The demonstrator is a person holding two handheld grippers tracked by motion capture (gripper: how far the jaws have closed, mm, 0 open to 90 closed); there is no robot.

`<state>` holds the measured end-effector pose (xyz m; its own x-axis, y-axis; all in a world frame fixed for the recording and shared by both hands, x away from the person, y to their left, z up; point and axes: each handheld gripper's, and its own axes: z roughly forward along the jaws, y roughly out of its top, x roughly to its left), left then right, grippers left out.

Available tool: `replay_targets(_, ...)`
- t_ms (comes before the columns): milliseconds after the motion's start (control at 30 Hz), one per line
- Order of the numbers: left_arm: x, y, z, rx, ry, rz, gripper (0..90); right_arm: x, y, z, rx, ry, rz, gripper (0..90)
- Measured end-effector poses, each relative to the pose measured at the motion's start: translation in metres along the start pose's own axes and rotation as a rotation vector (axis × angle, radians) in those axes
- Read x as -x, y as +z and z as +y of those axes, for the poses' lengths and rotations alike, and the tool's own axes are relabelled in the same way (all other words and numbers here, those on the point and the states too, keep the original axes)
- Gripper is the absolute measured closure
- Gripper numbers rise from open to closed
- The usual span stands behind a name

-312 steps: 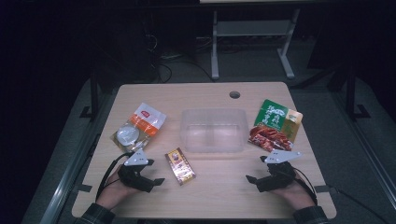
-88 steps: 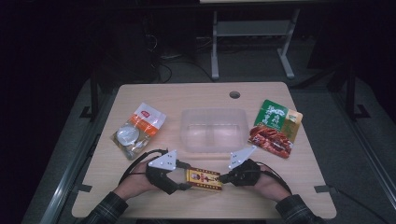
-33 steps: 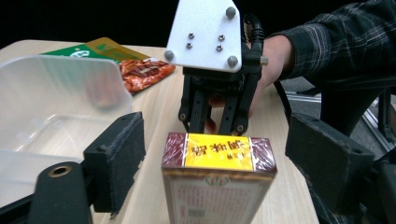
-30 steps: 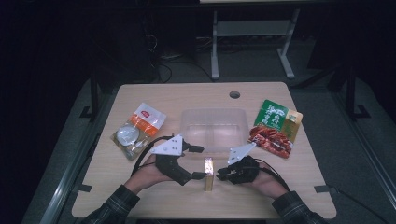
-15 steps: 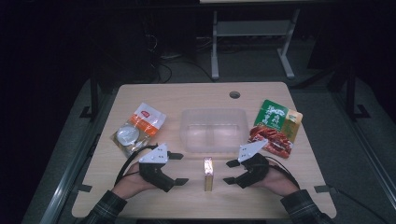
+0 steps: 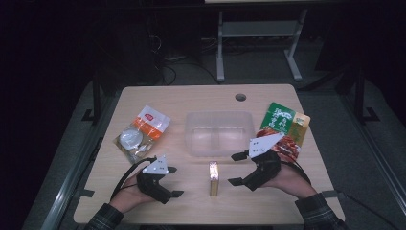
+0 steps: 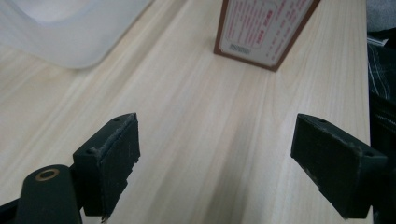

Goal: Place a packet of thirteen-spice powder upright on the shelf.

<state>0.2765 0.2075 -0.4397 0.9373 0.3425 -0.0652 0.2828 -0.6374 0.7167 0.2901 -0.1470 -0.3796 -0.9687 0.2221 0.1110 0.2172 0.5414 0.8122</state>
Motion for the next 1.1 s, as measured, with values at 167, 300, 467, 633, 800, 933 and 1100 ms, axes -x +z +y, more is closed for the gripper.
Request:
replay_targets(167, 0.003, 0.001, -0.005, -0.011, -0.013, 0.006, 15.0, 0.0, 0.003, 0.01, 0.009, -0.022, 0.01, 17.7)
replay_targets(300, 0.003, 0.003, -0.006, -0.018, -0.015, -0.009, 14.9, 0.002, 0.009, 0.023, 0.026, -0.05, 0.042, 16.7)
replay_targets(467, 0.002, 0.004, -0.007, -0.02, -0.008, -0.02, 14.9, 0.005, 0.022, 0.032, 0.013, -0.075, 0.094, 16.4)
replay_targets(633, 0.002, 0.003, -0.008, -0.016, -0.006, -0.025, 15.0, 0.008, 0.038, 0.036, -0.016, -0.116, 0.125, 16.2)
replay_targets(800, 0.002, 0.005, -0.008, -0.014, -0.006, -0.046, 15.0, 0.006, 0.048, 0.037, -0.038, -0.134, 0.147, 16.7)
replay_targets(933, 0.001, 0.007, -0.008, -0.021, -0.002, -0.059, 15.1, 0.007, 0.055, 0.033, -0.056, -0.151, 0.146, 19.0)
replay_targets(1100, 0.002, 0.009, -0.008, -0.027, -0.008, -0.069, 15.0, 0.008, 0.058, 0.03, -0.072, -0.161, 0.133, 23.9)
